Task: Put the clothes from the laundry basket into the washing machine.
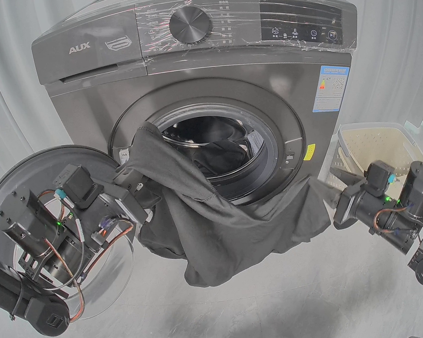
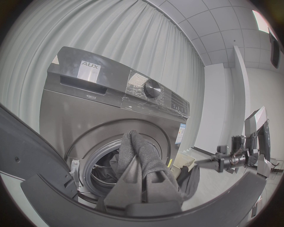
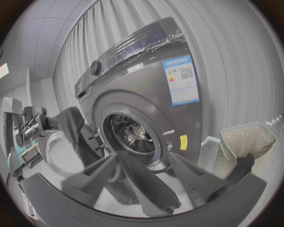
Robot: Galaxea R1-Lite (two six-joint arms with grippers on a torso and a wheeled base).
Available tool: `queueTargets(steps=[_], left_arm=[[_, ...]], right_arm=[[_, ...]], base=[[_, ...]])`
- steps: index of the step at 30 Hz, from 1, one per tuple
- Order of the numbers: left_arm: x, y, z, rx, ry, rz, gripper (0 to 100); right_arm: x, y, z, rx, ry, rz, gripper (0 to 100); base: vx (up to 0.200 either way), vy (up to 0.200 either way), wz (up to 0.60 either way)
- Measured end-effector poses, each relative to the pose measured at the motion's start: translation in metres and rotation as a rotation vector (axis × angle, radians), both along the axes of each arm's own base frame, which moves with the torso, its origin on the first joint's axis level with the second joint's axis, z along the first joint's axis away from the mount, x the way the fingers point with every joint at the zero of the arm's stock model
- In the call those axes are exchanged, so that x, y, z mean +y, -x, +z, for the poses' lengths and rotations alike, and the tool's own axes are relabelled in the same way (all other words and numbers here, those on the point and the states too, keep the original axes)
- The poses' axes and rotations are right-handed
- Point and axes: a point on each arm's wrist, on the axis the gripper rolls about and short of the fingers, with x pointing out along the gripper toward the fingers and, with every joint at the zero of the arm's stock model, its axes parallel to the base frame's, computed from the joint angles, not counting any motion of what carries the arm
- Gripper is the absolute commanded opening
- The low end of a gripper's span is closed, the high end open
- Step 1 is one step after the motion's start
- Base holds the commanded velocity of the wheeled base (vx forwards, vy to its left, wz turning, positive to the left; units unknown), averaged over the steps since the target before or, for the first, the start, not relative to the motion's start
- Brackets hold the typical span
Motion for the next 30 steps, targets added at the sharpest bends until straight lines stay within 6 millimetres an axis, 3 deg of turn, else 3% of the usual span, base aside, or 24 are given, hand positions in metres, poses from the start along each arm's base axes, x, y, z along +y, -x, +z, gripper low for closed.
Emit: queueTargets(steps=[9, 13, 30], left_arm=[[-0.013, -0.014, 0.010, -0.034, 0.043, 0.011, 0], [-0.018, -0.016, 0.014, -0.051, 0.056, 0.004, 0], [-0.028, -0.014, 0.022, -0.083, 0.069, -0.037, 0]], right_arm=[[0.002, 0.044, -0.054, 0.251, 0.132, 0.099, 100], [0.006, 0.050, -0.066, 0.305, 0.165, 0.127, 100], [0.064, -0.030, -0.082, 0.189, 0.110, 0.161, 100]], base=[[0.000, 0.000, 0.00], [0.000, 0.000, 0.00], [0.000, 0.000, 0.00]])
